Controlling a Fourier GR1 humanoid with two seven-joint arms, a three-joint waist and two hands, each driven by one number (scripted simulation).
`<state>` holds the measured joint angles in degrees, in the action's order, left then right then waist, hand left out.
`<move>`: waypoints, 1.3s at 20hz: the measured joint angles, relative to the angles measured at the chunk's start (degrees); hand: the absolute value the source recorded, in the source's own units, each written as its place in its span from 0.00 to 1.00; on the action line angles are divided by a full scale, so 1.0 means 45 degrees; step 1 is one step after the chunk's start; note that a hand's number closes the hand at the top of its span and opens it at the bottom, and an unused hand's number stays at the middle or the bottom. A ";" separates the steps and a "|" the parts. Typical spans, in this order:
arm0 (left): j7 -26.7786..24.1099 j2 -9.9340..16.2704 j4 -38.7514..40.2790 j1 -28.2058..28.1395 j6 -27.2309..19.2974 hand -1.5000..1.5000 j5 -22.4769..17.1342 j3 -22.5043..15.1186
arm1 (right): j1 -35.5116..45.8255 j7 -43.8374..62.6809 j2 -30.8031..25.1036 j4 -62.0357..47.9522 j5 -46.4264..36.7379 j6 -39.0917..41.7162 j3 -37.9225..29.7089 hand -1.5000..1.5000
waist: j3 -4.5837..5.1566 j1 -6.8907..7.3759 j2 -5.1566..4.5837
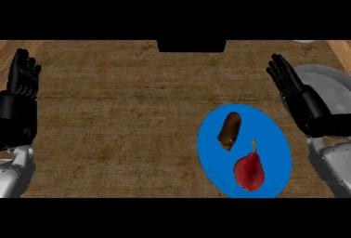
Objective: Pick the pear from the plate and place it in the pan
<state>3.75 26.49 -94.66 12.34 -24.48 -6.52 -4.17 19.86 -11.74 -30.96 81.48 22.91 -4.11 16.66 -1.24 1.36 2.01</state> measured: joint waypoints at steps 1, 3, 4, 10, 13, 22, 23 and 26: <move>0.0147 0.0028 -0.0174 -0.0075 0.0029 0.50 0.0000 0.0039 | -0.0058 0.0005 -0.0015 0.0204 0.0108 0.0063 -0.0176 1.00 | 0.0055 -0.0064 -0.0086; 0.0517 -0.0038 -0.0294 -0.0188 0.0187 0.50 -0.0220 0.0060 | -0.0344 0.0073 -0.0234 0.0871 0.0575 0.0191 -0.0731 1.00 | 0.0142 -0.0229 -0.0199; 0.0548 -0.0152 -0.0304 -0.0399 0.0337 0.50 -0.0419 0.0031 | -0.0395 0.0188 -0.0311 0.1167 0.0867 0.0171 -0.1063 1.00 | 0.0172 -0.0285 -0.0235; 0.1163 -0.0837 0.0095 -0.1296 0.1131 0.50 -0.1713 -0.0157 | -0.1981 0.0694 -0.1411 0.2064 -0.0212 -0.1627 -0.1926 1.00 | 0.0297 -0.0955 -0.0260; 0.1307 -0.0920 0.0254 -0.1539 0.1373 0.50 -0.2054 -0.0072 | -0.3984 0.0404 -0.2032 0.3333 -0.1280 -0.2458 -0.1947 0.00 | 0.0306 -0.1201 -0.0237; 0.1191 -0.1072 0.0417 -0.1686 0.2202 0.50 -0.2510 0.0063 | -0.9023 0.0727 -0.4384 0.7175 -0.3489 -0.3196 -0.3168 0.00 | 0.0298 -0.0899 -0.0333; 0.1283 -0.1190 0.0483 -0.1492 0.2196 0.50 -0.2440 -0.0054 | -0.9066 0.1047 -0.4595 0.7433 -0.3620 -0.3083 -0.3316 0.00 | 0.0299 -0.0817 -0.0352; 0.1372 -0.1195 0.0722 -0.1183 0.2404 0.50 -0.2468 0.0009 | -0.8936 0.2675 -0.5518 0.8497 -0.4018 -0.2642 -0.3513 0.00 | 0.0303 -0.0617 -0.0397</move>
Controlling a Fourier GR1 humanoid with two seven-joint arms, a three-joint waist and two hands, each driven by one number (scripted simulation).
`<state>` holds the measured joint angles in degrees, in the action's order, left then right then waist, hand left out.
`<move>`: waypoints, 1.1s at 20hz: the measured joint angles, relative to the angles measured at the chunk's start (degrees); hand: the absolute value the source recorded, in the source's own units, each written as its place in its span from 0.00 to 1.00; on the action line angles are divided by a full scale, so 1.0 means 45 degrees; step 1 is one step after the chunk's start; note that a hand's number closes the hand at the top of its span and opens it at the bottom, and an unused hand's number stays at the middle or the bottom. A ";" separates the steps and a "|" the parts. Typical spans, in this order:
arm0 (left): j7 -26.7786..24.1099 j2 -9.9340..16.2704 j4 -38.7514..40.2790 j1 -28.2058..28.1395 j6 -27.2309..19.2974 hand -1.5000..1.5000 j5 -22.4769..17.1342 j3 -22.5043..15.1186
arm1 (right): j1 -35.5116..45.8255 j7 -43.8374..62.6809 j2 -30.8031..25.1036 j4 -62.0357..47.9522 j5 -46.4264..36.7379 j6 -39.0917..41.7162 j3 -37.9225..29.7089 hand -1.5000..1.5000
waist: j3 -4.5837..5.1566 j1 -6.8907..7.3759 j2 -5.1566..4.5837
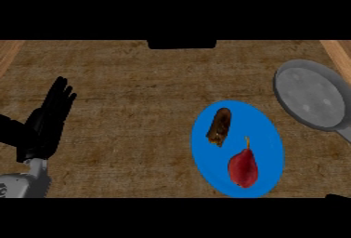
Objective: Pick the pear from the plate and place it in the pan
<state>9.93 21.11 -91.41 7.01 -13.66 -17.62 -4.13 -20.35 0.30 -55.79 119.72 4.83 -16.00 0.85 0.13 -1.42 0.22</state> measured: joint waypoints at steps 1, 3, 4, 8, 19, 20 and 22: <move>-0.0032 -0.0074 0.0064 0.0079 0.0009 0.50 0.0056 -0.0055 | 0.0182 0.0485 -0.0308 0.0101 -0.0175 0.0208 0.0038 0.00 | 0.0002 0.0083 -0.0018; -0.0055 -0.0164 0.0249 0.0339 0.0015 0.50 0.0170 -0.0120 | 0.0521 0.1582 -0.1035 0.0393 -0.0555 0.0646 0.0105 0.00 | 0.0005 0.0192 -0.0052; 0.0019 -0.0110 0.0232 0.0400 0.0132 0.50 0.0095 -0.0069 | 0.0740 0.2167 -0.1350 0.0561 -0.0741 0.0859 0.0191 0.00 | 0.0007 0.0266 -0.0060; -0.0040 -0.0162 0.0515 0.0609 0.0437 0.50 0.0064 -0.0044 | 0.2075 0.4386 -0.2090 0.0857 -0.1367 0.1812 0.1131 0.00 | 0.0006 0.0546 -0.0117; 0.0136 -0.0494 0.0623 0.0951 0.0393 0.50 0.0373 -0.0065 | 0.4642 0.8710 -0.2507 0.1558 -0.1010 0.5912 0.4299 0.00 | -0.0005 0.0669 -0.0120; 0.0139 -0.0593 0.0616 0.0971 0.0325 0.50 0.0465 -0.0089 | 0.4938 0.9030 -0.2250 0.1530 -0.1174 0.6193 0.4569 0.00 | -0.0007 0.0639 -0.0112; -0.0003 -0.0650 0.0775 0.0927 0.0411 0.50 0.0515 -0.0011 | 0.5760 0.9951 -0.1750 0.1651 -0.1366 0.6796 0.5148 0.00 | -0.0009 0.0632 -0.0108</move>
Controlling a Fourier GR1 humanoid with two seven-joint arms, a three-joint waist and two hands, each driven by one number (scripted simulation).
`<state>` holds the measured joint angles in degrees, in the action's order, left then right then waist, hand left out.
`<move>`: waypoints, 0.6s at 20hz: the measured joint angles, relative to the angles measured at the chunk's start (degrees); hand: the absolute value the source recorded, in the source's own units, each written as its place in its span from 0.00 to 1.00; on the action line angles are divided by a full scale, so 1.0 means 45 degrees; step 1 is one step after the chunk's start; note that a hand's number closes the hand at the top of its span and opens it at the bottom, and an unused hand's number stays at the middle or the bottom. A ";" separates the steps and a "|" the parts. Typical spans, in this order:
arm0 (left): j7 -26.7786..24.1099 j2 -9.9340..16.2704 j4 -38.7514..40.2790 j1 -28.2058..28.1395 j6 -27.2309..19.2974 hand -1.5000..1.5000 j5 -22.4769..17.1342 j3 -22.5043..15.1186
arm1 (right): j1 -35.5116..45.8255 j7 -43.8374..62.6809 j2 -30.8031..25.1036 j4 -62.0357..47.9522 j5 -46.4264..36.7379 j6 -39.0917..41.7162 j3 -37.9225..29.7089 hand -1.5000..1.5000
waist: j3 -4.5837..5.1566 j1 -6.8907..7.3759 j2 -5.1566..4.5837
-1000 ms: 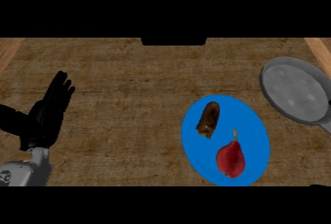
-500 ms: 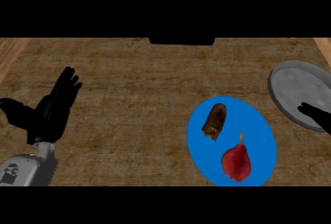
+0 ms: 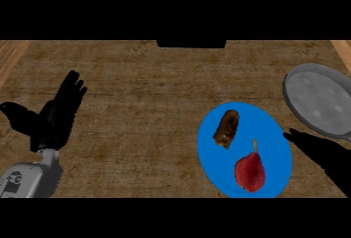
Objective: Pick the pear from the plate and place it in the pan
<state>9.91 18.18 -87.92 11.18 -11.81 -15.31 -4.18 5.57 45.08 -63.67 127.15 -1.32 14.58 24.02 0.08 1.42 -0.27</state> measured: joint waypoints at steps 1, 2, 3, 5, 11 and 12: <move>0.0022 0.0071 0.0048 0.0067 0.0053 0.50 0.0006 0.0116 | 0.0281 0.0307 0.0122 0.0015 -0.0064 0.0342 0.0132 0.00 | 0.0001 -0.0030 0.0007; -0.0014 0.0083 0.0076 0.0038 0.0137 0.50 -0.0043 0.0206 | 0.0560 0.0476 0.0164 -0.0132 -0.0155 0.0709 0.0202 0.00 | 0.0000 -0.0043 0.0012; -0.0026 0.0009 0.0074 -0.0042 0.0154 0.50 -0.0022 0.0172 | 0.0788 0.0775 0.0311 -0.0186 -0.0440 0.0945 0.0427 0.00 | -0.0001 -0.0053 0.0017; 0.0099 -0.0085 -0.0197 -0.0172 0.0078 0.50 0.0087 0.0114 | 0.1277 0.1417 0.0679 -0.0157 -0.0809 0.1409 0.0730 0.00 | -0.0004 -0.0079 0.0032; 0.0307 -0.0215 -0.0297 -0.0136 0.0117 0.50 0.0344 0.0185 | 0.2572 0.2551 0.2818 -0.0490 -0.2221 0.1647 0.2178 0.00 | -0.0005 -0.0144 0.0049; 0.0432 -0.0327 -0.0417 -0.0140 -0.0001 0.50 0.0440 0.0106 | 0.2791 0.2749 0.3194 -0.0471 -0.2363 0.1655 0.2378 0.00 | -0.0006 -0.0152 0.0052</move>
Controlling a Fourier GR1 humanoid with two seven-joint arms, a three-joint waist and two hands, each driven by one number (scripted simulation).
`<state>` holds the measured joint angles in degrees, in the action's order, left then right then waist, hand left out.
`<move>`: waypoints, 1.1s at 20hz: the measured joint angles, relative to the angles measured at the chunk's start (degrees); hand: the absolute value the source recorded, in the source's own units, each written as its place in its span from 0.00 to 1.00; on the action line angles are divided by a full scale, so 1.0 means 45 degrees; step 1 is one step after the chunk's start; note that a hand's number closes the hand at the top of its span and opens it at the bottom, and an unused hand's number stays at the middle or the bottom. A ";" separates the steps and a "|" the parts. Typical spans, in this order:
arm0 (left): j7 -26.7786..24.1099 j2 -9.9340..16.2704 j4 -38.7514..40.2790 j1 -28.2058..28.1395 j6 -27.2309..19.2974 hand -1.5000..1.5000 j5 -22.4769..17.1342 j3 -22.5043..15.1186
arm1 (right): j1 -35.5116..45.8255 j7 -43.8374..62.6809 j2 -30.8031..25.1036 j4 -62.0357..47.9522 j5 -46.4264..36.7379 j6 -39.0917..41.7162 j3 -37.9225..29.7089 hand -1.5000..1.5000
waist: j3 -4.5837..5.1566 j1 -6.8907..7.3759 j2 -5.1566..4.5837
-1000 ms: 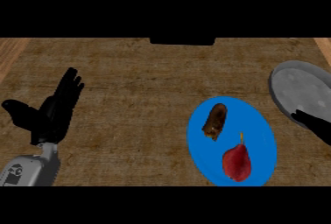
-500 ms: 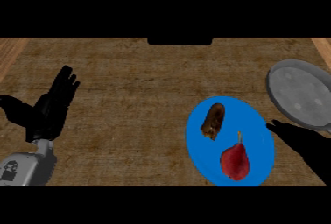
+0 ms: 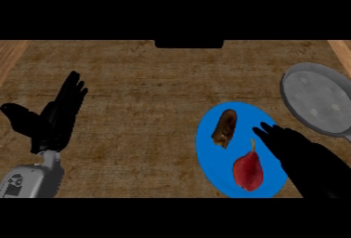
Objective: Pick the pear from the plate and place it in the pan
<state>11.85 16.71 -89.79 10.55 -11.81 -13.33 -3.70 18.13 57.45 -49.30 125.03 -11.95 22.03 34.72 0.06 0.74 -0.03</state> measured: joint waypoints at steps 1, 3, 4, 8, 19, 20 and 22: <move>0.0097 -0.0008 0.0009 0.0075 0.0012 0.50 -0.0021 0.0093 | 0.0149 0.0092 0.0269 0.0002 -0.0064 0.0067 0.0045 0.00 | 0.0000 -0.0022 0.0003; -0.0035 -0.0093 0.0152 0.0010 0.0062 0.50 0.0064 0.0126 | 0.0518 0.0245 0.0981 -0.0432 -0.0372 0.0129 0.0367 0.00 | 0.0002 -0.0026 0.0003; 0.0076 -0.0042 -0.0060 -0.0053 0.0106 0.50 0.0044 0.0152 | 0.0661 0.0216 0.1177 -0.0778 -0.0412 0.0203 0.0400 0.00 | 0.0003 -0.0009 0.0005; 0.0162 -0.0012 0.0024 0.0061 0.0274 0.50 -0.0030 0.0349 | 0.1008 0.0413 0.1661 -0.1449 -0.0477 0.0442 0.0606 0.00 | 0.0005 -0.0051 0.0008; -0.0189 -0.0197 -0.0168 -0.0527 0.0686 0.50 0.0169 0.0640 | 0.0655 -0.0488 0.2885 -0.3651 -0.2054 0.1002 0.0350 0.00 | -0.0006 -0.0113 0.0009; -0.0018 -0.0184 -0.0234 -0.0436 0.0629 0.50 0.0197 0.0704 | 0.0478 -0.0537 0.2930 -0.3660 -0.2172 0.1059 0.0348 0.00 | -0.0008 -0.0127 0.0011; 0.0091 -0.0190 -0.0251 -0.0349 0.0675 0.50 0.0243 0.0784 | 0.0422 -0.0854 0.2990 -0.4063 -0.2345 0.1306 0.0095 0.00 | -0.0010 -0.0131 0.0010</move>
<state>12.26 15.86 -90.92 8.98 -8.77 -12.24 -0.18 20.03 53.61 -35.84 106.74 -22.51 27.91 35.15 0.01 0.15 0.01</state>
